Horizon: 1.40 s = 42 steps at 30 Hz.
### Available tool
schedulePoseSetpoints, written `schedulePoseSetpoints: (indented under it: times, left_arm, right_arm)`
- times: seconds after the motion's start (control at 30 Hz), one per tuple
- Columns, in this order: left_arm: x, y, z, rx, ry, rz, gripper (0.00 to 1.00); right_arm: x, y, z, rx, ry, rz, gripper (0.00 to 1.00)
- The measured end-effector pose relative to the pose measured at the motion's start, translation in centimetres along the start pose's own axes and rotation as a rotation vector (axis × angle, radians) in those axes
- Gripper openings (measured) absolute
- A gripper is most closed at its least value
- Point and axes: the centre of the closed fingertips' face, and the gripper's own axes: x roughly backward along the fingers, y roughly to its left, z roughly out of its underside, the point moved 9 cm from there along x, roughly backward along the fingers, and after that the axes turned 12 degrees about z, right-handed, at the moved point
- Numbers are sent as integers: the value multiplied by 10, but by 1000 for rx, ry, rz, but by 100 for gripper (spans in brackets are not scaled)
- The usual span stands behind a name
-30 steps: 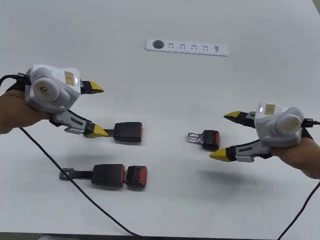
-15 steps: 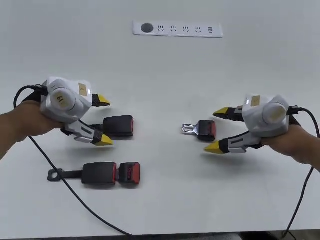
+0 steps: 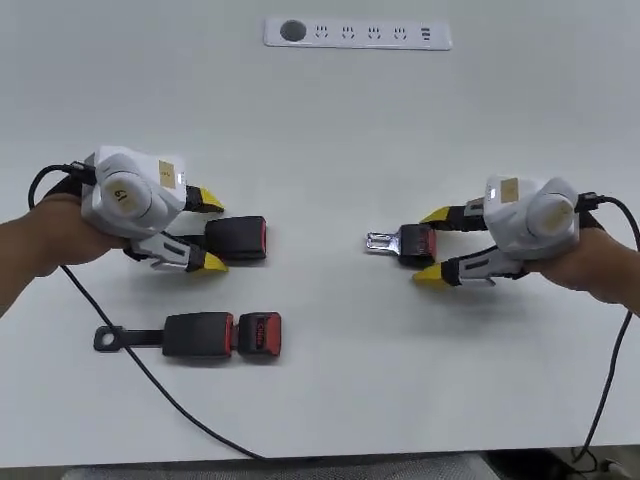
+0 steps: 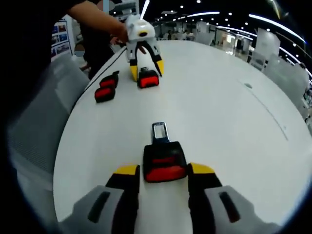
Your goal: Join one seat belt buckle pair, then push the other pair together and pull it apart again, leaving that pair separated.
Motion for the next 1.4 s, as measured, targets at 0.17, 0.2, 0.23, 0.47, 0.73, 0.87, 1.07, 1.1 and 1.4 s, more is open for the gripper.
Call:
schedulePoseSetpoints:
  times: [0.17, 0.2, 0.23, 0.47, 0.73, 0.87, 1.07, 1.1, 1.4]
  left_arm:
    - [0, -1, -1, -22, 4, 18, 34]
    - [0, 0, 1, -30, 0, 18, 34]
    - [0, 0, 2, -31, -3, 18, 34]
    - [-1, 0, 1, -58, -1, 33, 34]
    - [-2, 1, 2, -59, -3, 50, 34]
    - [-2, 2, 2, -54, -1, 55, 34]
    - [-2, 3, 2, -49, 0, 59, 34]
    - [-2, 3, 2, -48, 1, 60, 34]
    - [-2, 3, 1, -43, 2, 60, 33]
  right_arm:
    - [1, -4, 7, -8, -41, -10, 36]
    - [1, -4, 9, -18, -51, -13, 36]
    - [0, -5, 10, -24, -59, -14, 36]
    - [0, -4, 14, -45, -83, -14, 36]
    - [-10, 3, 8, -59, -118, -19, 35]
    - [-17, 5, 2, -57, -132, -26, 35]
    - [-27, 5, -6, -60, -146, -31, 35]
    - [-28, 5, -7, -61, -148, -31, 35]
    - [-44, 6, -25, -77, -173, -47, 35]
